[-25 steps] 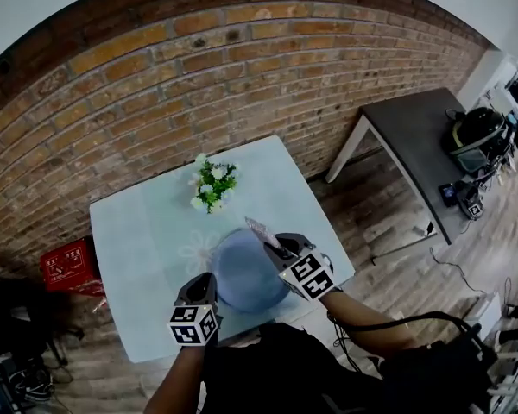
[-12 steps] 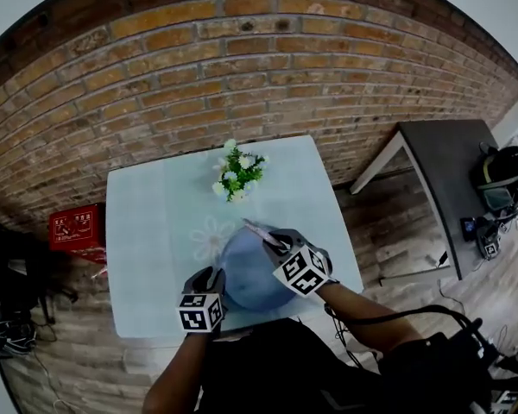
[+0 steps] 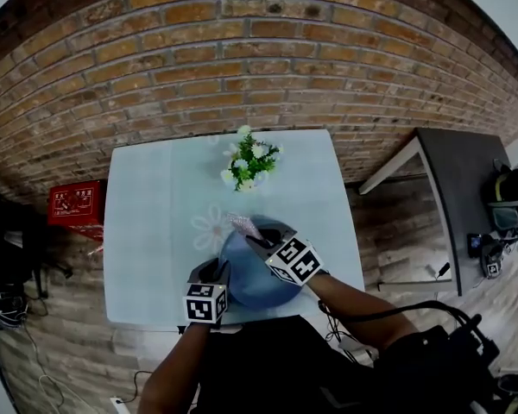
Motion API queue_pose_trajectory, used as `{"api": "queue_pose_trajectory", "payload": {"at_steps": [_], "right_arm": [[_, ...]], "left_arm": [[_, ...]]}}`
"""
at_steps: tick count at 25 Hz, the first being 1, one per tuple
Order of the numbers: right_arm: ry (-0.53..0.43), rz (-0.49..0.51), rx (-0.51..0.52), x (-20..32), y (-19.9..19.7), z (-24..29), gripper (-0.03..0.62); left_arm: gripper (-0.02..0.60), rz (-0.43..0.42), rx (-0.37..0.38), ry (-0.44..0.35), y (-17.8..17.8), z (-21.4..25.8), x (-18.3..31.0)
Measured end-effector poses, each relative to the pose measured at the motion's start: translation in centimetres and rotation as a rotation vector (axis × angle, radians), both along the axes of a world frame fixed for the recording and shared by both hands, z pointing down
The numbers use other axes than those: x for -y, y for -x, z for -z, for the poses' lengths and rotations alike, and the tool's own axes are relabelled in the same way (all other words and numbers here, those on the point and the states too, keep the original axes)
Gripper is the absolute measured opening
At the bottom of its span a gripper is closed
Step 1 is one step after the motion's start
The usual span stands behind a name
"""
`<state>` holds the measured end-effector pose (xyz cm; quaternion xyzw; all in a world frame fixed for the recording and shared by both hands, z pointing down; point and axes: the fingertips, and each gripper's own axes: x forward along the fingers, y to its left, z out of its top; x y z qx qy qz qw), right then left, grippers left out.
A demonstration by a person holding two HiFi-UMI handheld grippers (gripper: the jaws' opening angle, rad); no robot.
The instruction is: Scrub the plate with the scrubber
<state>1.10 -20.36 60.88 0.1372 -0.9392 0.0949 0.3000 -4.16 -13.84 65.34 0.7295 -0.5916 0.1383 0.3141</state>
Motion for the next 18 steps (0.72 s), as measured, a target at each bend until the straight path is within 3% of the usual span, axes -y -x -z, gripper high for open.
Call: {"api": "queue_pose_trajectory", "payload": {"at_steps": [6, 18], "right_arm": [[0.026, -0.063, -0.033, 2.0, -0.5, -2.2, 0.071], [-0.063, -0.149, -0.143, 3.4, -2.0, -3.4, 0.071]], "left_arm": [[0.091, -0.012, 0.033, 0.055, -0.4, -0.9, 0.1], [0.060, 0.026, 0.039, 0.071, 0.2, -1.1, 0.3]]}}
